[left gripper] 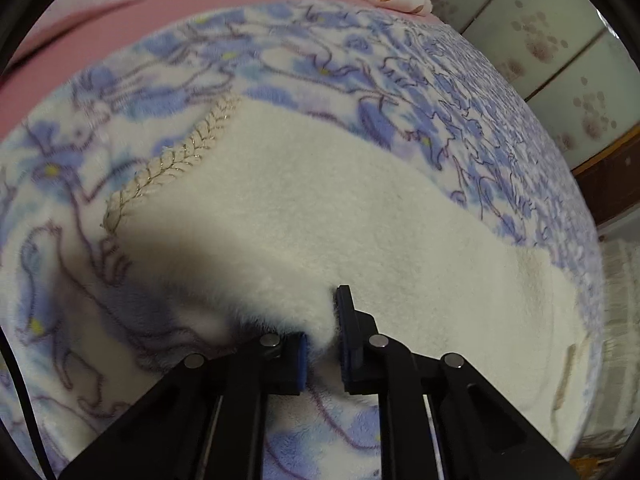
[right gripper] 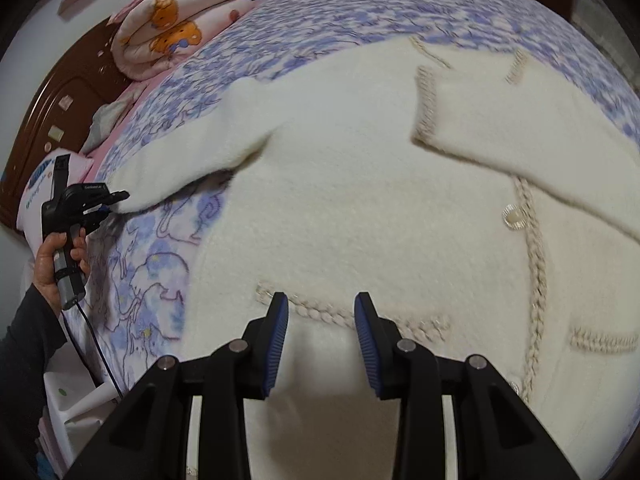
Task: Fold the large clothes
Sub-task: 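Grasp the cuff of the other sleeve with the left gripper, then fold the held sleeve across the cardigan front and open the left gripper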
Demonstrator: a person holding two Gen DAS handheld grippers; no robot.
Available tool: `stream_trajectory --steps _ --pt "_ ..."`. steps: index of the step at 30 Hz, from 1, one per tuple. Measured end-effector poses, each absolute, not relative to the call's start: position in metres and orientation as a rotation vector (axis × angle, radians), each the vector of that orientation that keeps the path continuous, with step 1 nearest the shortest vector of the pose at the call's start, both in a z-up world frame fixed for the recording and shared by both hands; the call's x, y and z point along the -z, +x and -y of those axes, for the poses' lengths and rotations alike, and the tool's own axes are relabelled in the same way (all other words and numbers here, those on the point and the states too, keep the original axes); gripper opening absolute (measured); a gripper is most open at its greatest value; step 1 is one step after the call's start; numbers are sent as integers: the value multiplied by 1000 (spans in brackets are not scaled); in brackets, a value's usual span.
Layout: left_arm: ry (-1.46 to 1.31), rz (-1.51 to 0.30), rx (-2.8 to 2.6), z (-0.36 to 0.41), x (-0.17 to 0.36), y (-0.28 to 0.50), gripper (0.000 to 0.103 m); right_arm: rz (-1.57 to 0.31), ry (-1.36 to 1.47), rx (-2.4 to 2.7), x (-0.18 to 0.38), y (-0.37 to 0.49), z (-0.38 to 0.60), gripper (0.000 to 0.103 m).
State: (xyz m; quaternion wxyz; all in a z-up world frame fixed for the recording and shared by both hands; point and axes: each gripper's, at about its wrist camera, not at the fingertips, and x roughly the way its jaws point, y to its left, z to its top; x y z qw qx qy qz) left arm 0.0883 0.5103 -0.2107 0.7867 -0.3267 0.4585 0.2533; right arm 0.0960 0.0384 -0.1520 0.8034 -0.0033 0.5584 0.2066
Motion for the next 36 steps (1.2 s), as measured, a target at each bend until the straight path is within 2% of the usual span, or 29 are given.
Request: stream_trajectory --steps 4,8,14,19,21,23,25,36 --pt "-525 -943 -596 -476 183 101 6 -1212 52 -411 156 96 -6 34" --pt "-476 -863 -505 -421 137 123 6 -1198 99 -366 155 97 32 34" --pt "-261 -781 -149 -260 67 170 6 -1171 218 -302 152 96 90 34" --pt "-85 -795 36 -140 73 176 8 -1160 251 -247 157 93 123 35" --pt "-27 -829 79 -105 91 177 20 -1162 264 -233 159 93 133 35" --pt "-22 -890 132 -83 111 176 53 -1162 271 -229 161 93 140 35" --pt "-32 -923 160 -74 121 173 68 -1158 274 -233 161 93 144 35" --pt "-139 -930 128 -107 116 140 69 -1139 312 -323 160 121 128 35"
